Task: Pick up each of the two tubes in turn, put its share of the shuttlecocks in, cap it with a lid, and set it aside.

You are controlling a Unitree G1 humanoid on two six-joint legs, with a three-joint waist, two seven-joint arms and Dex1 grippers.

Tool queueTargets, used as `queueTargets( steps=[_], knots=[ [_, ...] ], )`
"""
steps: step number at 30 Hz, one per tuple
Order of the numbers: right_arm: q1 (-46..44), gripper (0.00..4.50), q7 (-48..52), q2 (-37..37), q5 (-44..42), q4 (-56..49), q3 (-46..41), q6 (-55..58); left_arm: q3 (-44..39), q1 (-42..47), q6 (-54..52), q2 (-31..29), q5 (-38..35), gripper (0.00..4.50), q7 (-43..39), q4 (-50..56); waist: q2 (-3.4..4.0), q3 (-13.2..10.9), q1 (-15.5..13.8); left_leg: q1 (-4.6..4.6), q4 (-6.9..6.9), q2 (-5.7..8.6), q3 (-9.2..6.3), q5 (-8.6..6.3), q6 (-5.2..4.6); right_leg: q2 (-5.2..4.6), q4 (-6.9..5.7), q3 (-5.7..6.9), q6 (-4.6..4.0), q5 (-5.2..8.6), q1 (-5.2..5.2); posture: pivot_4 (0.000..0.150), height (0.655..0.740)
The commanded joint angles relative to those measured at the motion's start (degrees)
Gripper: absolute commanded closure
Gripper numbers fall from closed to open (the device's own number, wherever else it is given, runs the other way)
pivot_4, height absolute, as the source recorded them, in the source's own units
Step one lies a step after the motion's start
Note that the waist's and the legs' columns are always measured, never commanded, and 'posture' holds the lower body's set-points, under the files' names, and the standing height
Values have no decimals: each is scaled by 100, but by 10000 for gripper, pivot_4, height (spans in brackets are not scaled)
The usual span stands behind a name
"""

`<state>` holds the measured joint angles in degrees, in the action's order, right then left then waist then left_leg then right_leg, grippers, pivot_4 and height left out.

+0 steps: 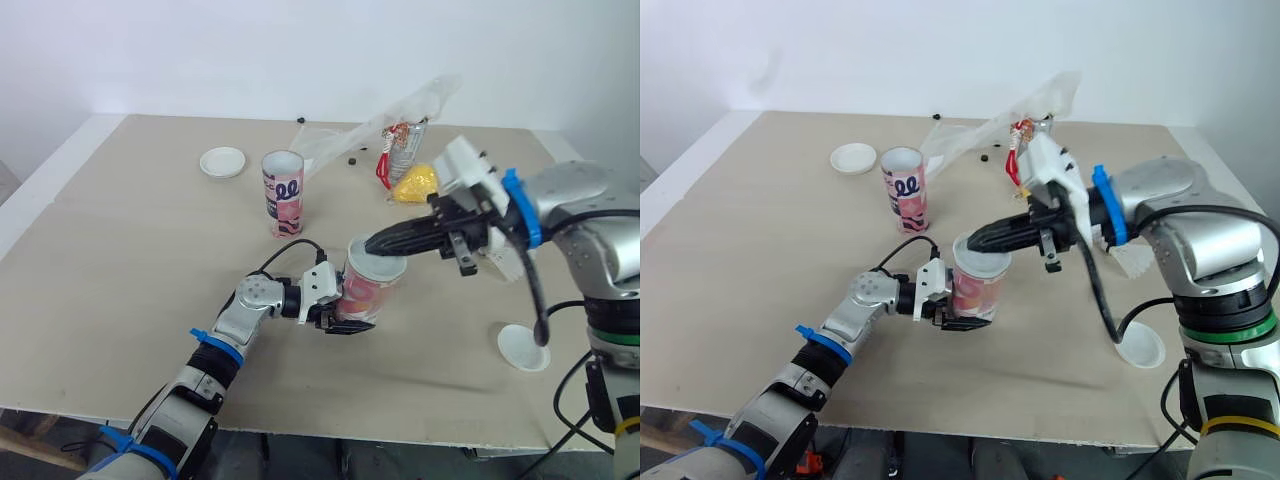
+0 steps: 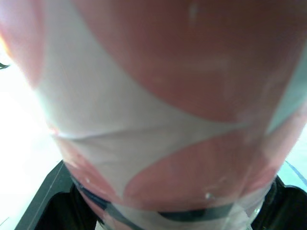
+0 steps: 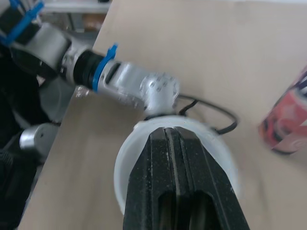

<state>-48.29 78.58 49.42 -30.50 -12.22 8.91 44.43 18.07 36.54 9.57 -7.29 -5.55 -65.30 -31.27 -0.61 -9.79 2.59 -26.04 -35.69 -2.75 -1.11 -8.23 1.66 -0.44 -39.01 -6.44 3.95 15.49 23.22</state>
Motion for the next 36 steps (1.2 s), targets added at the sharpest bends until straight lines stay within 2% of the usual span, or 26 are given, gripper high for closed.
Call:
queueTargets(
  steps=[1, 24, 31, 36],
  knots=[
    [-90, 44512, 79, 118, 173, -184, 164, -155, 44, -71, -86, -29, 110, 10692, 95, -65, 0, 0, 0, 0, 0, 0, 0, 0, 0, 0, 0, 0, -1, 0, 0, 1500, 7400],
    [-19, 44512, 385, 237, 1004, 157, 1000, -496, 19, -38, -106, -13, 84, 10692, 178, -21, -6, 6, 0, 14, -1, 0, -1, 1, 2, -1, 1, 1, -23, 12, -10, 1500, 7400],
    [-366, 44512, 202, 148, 91, 575, -40, 384, 16, -34, -106, -43, 84, 10692, 168, -16, -7, 5, 0, 12, -1, 0, 0, 6, 6, -2, 1, 0, -28, 8, -10, 1500, 7400],
    [-49, 44512, 26, 416, -517, 884, -1216, 659, 7, -28, -106, -79, 77, 10692, 137, -2, -10, 2, -8, 0, 1, 0, 0, 8, 4, -2, 2, 0, -24, 6, 0, 1500, 7400]
  ],
)
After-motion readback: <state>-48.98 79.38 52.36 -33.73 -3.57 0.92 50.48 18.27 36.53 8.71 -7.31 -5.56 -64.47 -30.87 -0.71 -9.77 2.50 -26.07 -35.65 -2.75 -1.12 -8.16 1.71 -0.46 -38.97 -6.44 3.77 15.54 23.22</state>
